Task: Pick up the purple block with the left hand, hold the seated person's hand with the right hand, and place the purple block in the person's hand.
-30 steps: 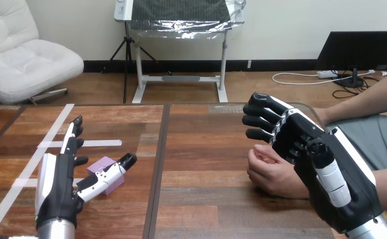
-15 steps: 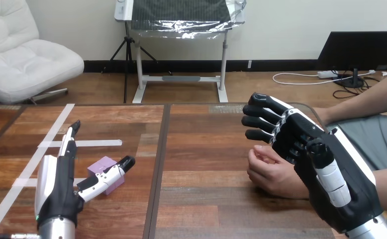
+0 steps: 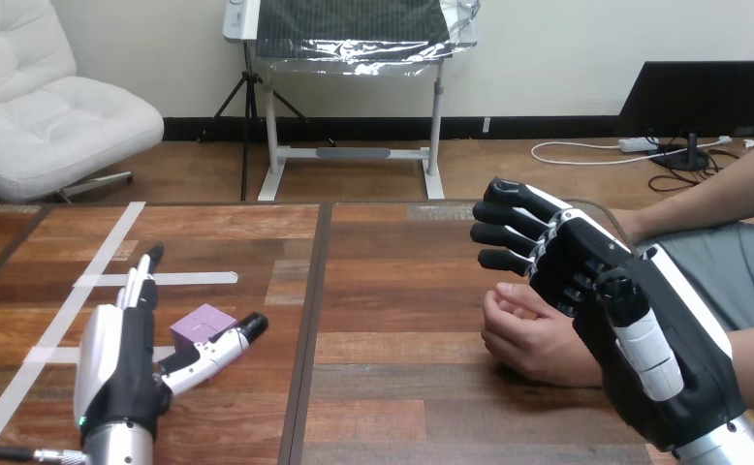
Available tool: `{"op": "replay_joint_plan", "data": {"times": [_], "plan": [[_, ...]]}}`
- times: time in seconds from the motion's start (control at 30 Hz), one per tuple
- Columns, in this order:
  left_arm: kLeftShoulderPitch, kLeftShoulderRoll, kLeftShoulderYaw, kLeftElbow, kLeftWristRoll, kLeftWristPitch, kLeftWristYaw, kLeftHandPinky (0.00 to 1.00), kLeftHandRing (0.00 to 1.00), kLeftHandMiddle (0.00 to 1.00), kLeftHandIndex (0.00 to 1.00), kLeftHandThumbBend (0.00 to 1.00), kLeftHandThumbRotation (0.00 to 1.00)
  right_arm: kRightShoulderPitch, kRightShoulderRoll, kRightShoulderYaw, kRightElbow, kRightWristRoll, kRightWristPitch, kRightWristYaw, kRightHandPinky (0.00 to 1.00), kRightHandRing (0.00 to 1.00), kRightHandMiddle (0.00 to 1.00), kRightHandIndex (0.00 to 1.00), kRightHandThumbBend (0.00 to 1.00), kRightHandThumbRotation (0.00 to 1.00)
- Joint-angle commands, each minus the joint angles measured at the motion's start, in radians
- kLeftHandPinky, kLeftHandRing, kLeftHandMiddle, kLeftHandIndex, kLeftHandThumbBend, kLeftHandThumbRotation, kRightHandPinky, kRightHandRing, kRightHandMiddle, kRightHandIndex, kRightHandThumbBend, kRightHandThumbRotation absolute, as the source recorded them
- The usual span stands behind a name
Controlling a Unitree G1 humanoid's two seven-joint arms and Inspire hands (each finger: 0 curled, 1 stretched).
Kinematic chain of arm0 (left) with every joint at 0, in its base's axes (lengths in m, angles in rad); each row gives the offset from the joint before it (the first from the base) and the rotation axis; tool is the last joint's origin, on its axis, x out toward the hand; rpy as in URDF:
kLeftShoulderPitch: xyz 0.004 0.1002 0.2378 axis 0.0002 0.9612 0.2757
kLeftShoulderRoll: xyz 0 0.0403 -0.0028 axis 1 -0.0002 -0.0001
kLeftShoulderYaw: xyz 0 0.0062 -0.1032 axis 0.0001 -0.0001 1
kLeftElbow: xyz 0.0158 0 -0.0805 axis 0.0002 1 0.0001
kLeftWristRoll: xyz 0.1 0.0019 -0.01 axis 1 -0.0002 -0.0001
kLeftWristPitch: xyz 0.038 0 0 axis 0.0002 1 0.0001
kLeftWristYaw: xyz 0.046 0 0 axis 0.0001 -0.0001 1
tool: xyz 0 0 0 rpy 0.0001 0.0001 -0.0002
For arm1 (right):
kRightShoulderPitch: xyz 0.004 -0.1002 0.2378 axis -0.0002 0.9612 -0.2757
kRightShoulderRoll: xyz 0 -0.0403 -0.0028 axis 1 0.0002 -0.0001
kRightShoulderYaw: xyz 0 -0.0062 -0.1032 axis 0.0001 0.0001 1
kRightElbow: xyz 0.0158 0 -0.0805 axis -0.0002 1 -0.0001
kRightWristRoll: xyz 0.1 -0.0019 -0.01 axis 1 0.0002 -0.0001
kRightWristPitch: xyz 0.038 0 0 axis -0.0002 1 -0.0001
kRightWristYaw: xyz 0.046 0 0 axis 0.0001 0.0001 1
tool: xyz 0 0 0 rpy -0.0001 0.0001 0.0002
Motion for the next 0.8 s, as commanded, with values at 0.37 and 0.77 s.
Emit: {"op": "replay_joint_plan", "data": {"times": [0.37,0.77], "plan": [[-0.091,0.034,-0.043,0.049,0.074,0.032,0.058,1.0,0.99,0.98,0.94,0.94,0.5,-0.071,-0.008,-0.025,-0.023,0.007,-0.019,0.0,0.82,0.85,0.86,0.86,0.91,0.86],[-0.111,0.041,-0.058,0.08,0.087,0.055,0.071,0.99,0.98,0.97,0.93,0.94,0.49,-0.071,-0.007,-0.024,-0.023,0.007,-0.022,0.001,0.81,0.85,0.86,0.86,0.9,0.86]]}}
